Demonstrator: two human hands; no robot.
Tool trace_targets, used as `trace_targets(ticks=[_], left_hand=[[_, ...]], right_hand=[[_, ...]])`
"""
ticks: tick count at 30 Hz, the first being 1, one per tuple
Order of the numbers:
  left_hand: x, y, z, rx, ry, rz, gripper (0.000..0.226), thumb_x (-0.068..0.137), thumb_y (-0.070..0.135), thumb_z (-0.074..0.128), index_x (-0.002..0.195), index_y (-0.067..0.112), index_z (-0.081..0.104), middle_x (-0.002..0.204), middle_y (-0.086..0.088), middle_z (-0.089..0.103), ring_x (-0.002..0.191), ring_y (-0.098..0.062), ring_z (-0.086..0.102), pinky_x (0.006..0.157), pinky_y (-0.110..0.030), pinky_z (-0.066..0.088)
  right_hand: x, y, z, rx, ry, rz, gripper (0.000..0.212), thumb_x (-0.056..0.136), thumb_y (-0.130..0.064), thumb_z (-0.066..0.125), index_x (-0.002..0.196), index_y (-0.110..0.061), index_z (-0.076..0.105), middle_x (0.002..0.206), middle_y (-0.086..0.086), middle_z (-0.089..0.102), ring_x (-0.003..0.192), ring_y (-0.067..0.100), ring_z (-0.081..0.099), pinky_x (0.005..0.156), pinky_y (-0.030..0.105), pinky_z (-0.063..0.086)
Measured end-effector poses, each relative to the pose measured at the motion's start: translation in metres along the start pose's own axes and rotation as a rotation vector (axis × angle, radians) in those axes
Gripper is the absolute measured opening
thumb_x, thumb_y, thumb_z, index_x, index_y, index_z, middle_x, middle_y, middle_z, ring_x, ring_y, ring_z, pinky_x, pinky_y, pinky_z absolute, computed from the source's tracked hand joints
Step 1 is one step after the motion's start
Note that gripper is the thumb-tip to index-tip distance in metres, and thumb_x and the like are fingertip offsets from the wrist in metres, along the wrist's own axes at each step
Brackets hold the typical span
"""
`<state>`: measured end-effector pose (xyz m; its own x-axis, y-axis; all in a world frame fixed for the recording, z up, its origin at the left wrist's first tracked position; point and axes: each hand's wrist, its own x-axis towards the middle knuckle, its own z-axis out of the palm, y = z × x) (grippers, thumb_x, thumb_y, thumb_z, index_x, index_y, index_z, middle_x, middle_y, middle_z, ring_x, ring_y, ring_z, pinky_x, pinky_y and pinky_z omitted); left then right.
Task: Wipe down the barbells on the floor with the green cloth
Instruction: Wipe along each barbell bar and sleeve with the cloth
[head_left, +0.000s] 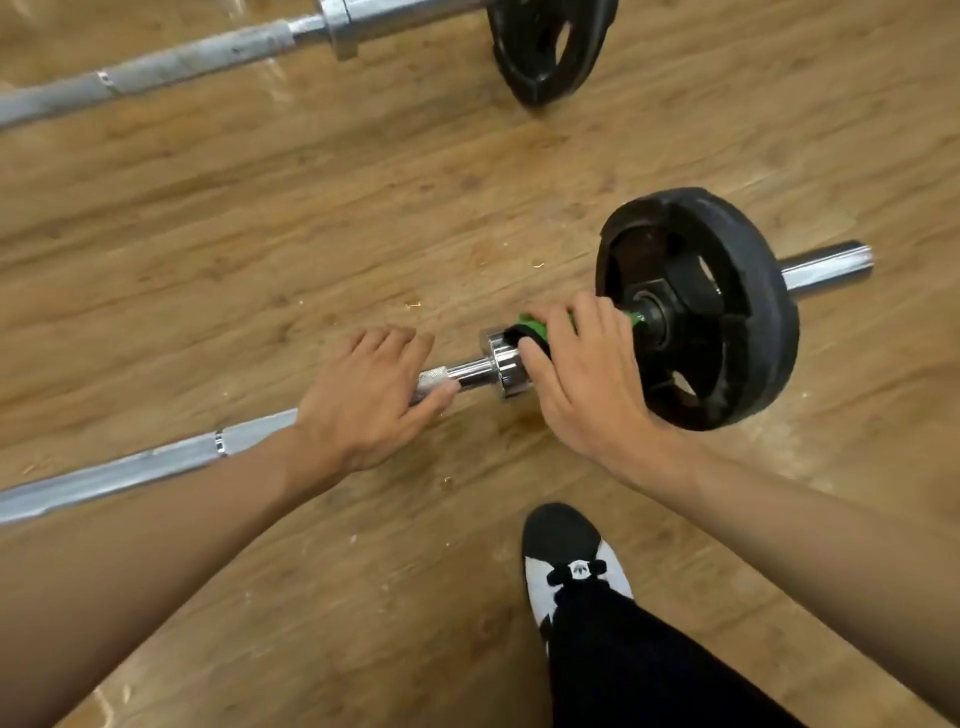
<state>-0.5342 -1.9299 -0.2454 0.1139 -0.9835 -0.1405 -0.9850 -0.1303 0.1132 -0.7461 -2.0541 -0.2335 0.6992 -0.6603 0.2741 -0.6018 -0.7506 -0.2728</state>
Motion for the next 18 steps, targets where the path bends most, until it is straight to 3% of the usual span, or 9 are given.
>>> trace_targets(ticks=[2, 5, 10, 12, 15, 16, 18], left_hand=[[0.001, 0.0, 0.003, 0.024, 0.008, 0.015, 0.08, 0.102, 0.069, 0.02, 0.137, 0.008, 0.058, 0.136, -0.015, 0.063, 0.126, -0.037, 0.057, 0.113, -0.053, 0.038], [0.001, 0.003, 0.004, 0.052, -0.004, 0.011, 0.091, 0.101, 0.074, 0.009, 0.143, 0.008, 0.057, 0.143, -0.015, 0.06, 0.136, -0.037, 0.053, 0.121, -0.056, 0.031], [-0.002, 0.008, 0.003, 0.05, 0.011, -0.015, 0.093, 0.1, 0.076, 0.009, 0.143, 0.008, 0.055, 0.153, -0.019, 0.052, 0.146, -0.039, 0.043, 0.125, -0.055, 0.024], [-0.004, 0.01, 0.003, 0.054, 0.005, -0.028, 0.091, 0.1, 0.075, 0.01, 0.143, 0.009, 0.055, 0.157, -0.019, 0.048, 0.149, -0.039, 0.039, 0.126, -0.055, 0.022], [-0.008, 0.012, 0.005, 0.06, 0.005, -0.037, 0.088, 0.102, 0.074, 0.01, 0.142, 0.011, 0.056, 0.16, -0.018, 0.045, 0.152, -0.038, 0.036, 0.126, -0.055, 0.021], [-0.009, 0.013, 0.005, 0.061, 0.003, -0.036, 0.086, 0.102, 0.073, 0.011, 0.141, 0.011, 0.057, 0.16, -0.018, 0.045, 0.152, -0.038, 0.036, 0.126, -0.056, 0.021], [-0.011, 0.015, 0.005, 0.063, 0.005, -0.042, 0.084, 0.102, 0.071, 0.014, 0.14, 0.011, 0.057, 0.159, -0.019, 0.046, 0.152, -0.038, 0.036, 0.126, -0.056, 0.022]], right_hand=[[-0.012, 0.006, 0.012, 0.043, -0.04, -0.042, 0.058, 0.111, -0.043, 0.022, 0.141, -0.01, 0.06, 0.135, 0.014, 0.058, 0.119, 0.034, 0.053, 0.105, 0.048, 0.038], [-0.019, 0.025, 0.015, -0.004, -0.025, -0.104, 0.056, 0.112, -0.038, 0.022, 0.15, -0.012, 0.053, 0.154, 0.012, 0.051, 0.144, 0.033, 0.044, 0.123, 0.05, 0.027], [-0.021, 0.005, 0.011, 0.019, 0.038, 0.239, 0.059, 0.11, -0.041, 0.025, 0.153, -0.009, 0.048, 0.162, 0.014, 0.039, 0.157, 0.03, 0.022, 0.129, 0.05, 0.011], [-0.03, -0.018, 0.014, 0.087, -0.008, 0.191, 0.068, 0.109, -0.05, 0.019, 0.157, -0.007, 0.041, 0.166, 0.013, 0.032, 0.159, 0.03, 0.016, 0.129, 0.049, 0.008], [-0.036, -0.006, 0.013, 0.063, -0.107, -0.046, 0.073, 0.108, -0.055, 0.015, 0.16, -0.007, 0.034, 0.168, 0.013, 0.028, 0.159, 0.028, 0.016, 0.129, 0.047, 0.01], [-0.035, 0.008, 0.011, 0.019, -0.102, -0.061, 0.073, 0.108, -0.055, 0.015, 0.159, -0.007, 0.035, 0.167, 0.014, 0.03, 0.158, 0.028, 0.019, 0.129, 0.047, 0.011], [-0.029, 0.033, 0.004, -0.003, -0.038, 0.078, 0.075, 0.108, -0.054, 0.011, 0.157, -0.004, 0.04, 0.164, 0.016, 0.036, 0.157, 0.029, 0.022, 0.129, 0.046, 0.01]])
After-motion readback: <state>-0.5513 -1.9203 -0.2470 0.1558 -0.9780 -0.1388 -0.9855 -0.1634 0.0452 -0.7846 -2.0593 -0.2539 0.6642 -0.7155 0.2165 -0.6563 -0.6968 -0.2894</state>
